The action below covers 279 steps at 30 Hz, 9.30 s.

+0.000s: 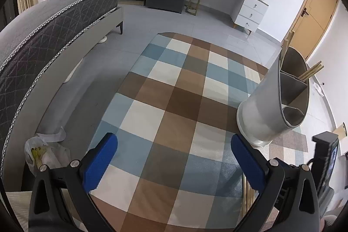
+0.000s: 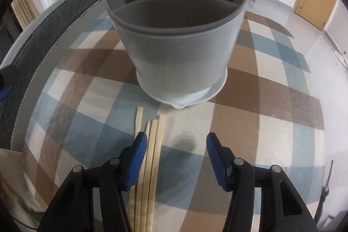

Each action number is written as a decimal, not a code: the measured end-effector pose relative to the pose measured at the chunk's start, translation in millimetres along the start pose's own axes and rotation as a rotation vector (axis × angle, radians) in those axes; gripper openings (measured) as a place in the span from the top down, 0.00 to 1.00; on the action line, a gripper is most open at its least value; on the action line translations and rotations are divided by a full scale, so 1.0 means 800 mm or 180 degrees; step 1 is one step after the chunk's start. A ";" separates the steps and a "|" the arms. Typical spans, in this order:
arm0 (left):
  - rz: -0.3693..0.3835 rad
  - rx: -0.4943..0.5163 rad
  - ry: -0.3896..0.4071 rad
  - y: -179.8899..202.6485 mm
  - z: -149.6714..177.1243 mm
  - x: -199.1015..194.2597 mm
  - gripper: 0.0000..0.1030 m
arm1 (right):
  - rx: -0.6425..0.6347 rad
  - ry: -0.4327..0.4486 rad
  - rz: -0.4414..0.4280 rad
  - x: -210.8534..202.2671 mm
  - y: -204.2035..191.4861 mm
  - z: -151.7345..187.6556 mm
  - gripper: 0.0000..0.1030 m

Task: Organize utensils
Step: 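Lower the right gripper to the chopsticks beside the caddy and close on one, then lift the chopstick with the right gripper while the left gripper grasps another, then carry both chopsticks over the caddy and lower them into it, then open both grippers to release the chopsticks and raise them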

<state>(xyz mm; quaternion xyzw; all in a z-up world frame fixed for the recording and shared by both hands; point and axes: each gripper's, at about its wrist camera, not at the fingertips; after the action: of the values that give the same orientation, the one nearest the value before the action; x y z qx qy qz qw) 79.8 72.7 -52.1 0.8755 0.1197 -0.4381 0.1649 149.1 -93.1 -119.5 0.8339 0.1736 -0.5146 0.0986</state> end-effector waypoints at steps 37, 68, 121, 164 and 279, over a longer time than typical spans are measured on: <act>0.0142 -0.0321 -0.0098 -0.019 -0.019 -0.005 0.02 | -0.0207 -0.0324 0.0015 0.016 -0.025 -0.010 0.89; 0.0198 0.0166 -0.0719 0.023 0.022 0.051 0.02 | 0.0584 0.0436 -0.0709 -0.063 0.057 -0.009 0.94; 0.0390 0.0209 -0.0029 0.104 0.022 -0.004 0.98 | 0.1244 0.1321 -0.0877 -0.188 0.132 0.052 0.94; 0.0992 0.0789 0.0522 0.100 0.007 -0.157 0.99 | 0.0802 0.1829 -0.0409 -0.280 0.057 0.064 0.94; 0.0575 0.0734 0.0903 0.081 0.016 -0.182 0.09 | 0.0568 0.1834 -0.0161 -0.301 0.024 0.093 0.14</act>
<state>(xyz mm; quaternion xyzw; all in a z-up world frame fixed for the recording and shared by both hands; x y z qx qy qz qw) 8.2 -0.9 69.9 0.9487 0.0117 -0.3046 0.0836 -3.4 -181.2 61.7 0.9463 0.1692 -0.2724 -0.0411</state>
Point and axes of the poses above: each gripper's, at about its wrist camera, not at the fingertips, and x roughly the way its jaws point, y to its right, z to its underside, and after that the axes turned 4 degrees about -x, right-handed
